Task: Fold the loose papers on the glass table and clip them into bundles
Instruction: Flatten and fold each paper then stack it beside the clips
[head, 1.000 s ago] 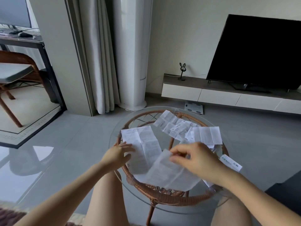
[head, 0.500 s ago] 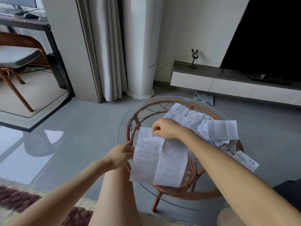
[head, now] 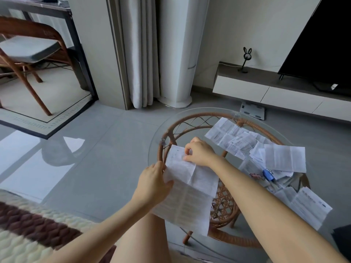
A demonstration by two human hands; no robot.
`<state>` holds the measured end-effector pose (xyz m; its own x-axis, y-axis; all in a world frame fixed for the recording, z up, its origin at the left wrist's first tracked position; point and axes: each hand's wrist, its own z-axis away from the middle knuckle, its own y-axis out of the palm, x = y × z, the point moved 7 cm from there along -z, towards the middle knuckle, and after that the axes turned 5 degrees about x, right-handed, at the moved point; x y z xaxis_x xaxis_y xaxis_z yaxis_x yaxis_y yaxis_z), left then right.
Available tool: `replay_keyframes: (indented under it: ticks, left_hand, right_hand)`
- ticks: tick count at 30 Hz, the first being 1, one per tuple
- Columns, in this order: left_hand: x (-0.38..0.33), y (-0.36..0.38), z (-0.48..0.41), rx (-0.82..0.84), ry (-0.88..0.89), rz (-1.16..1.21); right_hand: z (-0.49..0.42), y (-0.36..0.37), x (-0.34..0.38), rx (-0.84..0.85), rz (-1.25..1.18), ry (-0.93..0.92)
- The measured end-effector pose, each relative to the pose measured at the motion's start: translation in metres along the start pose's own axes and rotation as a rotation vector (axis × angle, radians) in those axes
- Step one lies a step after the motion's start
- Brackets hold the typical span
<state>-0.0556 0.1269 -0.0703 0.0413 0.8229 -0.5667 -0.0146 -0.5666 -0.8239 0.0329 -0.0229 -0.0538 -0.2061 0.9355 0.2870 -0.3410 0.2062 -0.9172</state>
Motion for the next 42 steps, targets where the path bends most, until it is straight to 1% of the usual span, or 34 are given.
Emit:
replay_keyframes:
  ticks: [2, 4, 5, 7, 9, 10, 11, 12, 13, 15, 17, 19, 21, 23, 26, 29, 31, 34, 38, 40, 42]
  left_hand:
    - [0.005, 0.002, -0.001, -0.011, -0.003, -0.061]
    - [0.013, -0.003, -0.001, -0.037, -0.053, -0.145]
    - [0.018, -0.006, -0.001, -0.028, -0.094, -0.172]
    - [0.032, -0.013, 0.000, 0.009, -0.179, -0.128]
    - [0.051, -0.021, 0.004, 0.075, -0.296, 0.048]
    - [0.062, -0.022, 0.007, 0.129, -0.376, 0.218]
    - [0.070, -0.019, 0.013, 0.200, -0.452, 0.436]
    - [0.075, -0.015, 0.017, 0.267, -0.505, 0.648]
    - [0.076, -0.009, 0.022, 0.336, -0.543, 0.799]
    - [0.078, 0.001, 0.031, 0.402, -0.630, 0.958]
    - [0.074, 0.009, 0.041, 0.451, -0.708, 1.064]
    - [0.065, 0.014, 0.048, 0.533, -0.704, 1.118]
    - [0.059, 0.011, 0.048, 0.564, -0.615, 1.027]
    - [0.055, 0.005, 0.047, 0.529, -0.559, 0.911]
    - [0.045, -0.004, 0.041, 0.465, -0.502, 0.764]
    - [0.036, -0.020, 0.014, 0.309, -0.407, 0.527]
    - [0.023, -0.027, -0.017, 0.206, -0.292, 0.295]
    - [-0.015, -0.031, -0.053, 0.093, -0.101, -0.040]
    - [-0.059, -0.018, -0.048, -0.051, 0.145, -0.304]
    - [-0.065, 0.000, -0.024, -0.025, 0.263, -0.325]
    - [-0.063, 0.020, 0.000, 0.067, 0.321, -0.329]
  right_hand:
    - [0.002, -0.002, 0.001, 0.033, 0.012, 0.006]
    - [0.007, -0.004, 0.000, 0.024, 0.001, 0.005]
    - [0.011, -0.007, 0.000, -0.007, -0.033, 0.002]
    - [0.024, -0.013, -0.006, -0.105, -0.169, 0.007]
    - [0.043, -0.017, -0.016, -0.229, -0.336, 0.027]
    - [0.054, -0.018, -0.022, -0.290, -0.416, 0.037]
    - [0.067, -0.015, -0.028, -0.337, -0.487, 0.051]
    - [0.077, -0.012, -0.032, -0.371, -0.539, 0.061]
    - [0.089, -0.007, -0.036, -0.390, -0.585, 0.079]
    - [0.110, 0.006, -0.044, -0.420, -0.683, 0.115]
    - [0.127, 0.015, -0.051, -0.467, -0.736, 0.152]
    - [0.142, 0.021, -0.058, -0.521, -0.700, 0.206]
    - [0.156, 0.027, -0.066, -0.575, -0.671, 0.250]
    - [0.170, 0.031, -0.069, -0.588, -0.667, 0.281]
    - [0.186, 0.034, -0.072, -0.585, -0.559, 0.322]
    - [0.193, 0.042, -0.077, -0.526, -0.531, 0.362]
    - [0.193, 0.051, -0.080, -0.468, -0.578, 0.400]
    - [0.189, 0.056, -0.074, -0.418, -0.673, 0.456]
    - [0.186, 0.059, -0.063, -0.410, -0.644, 0.517]
    - [0.186, 0.061, -0.059, -0.389, -0.577, 0.543]
    - [0.185, 0.063, -0.057, -0.387, -0.507, 0.547]
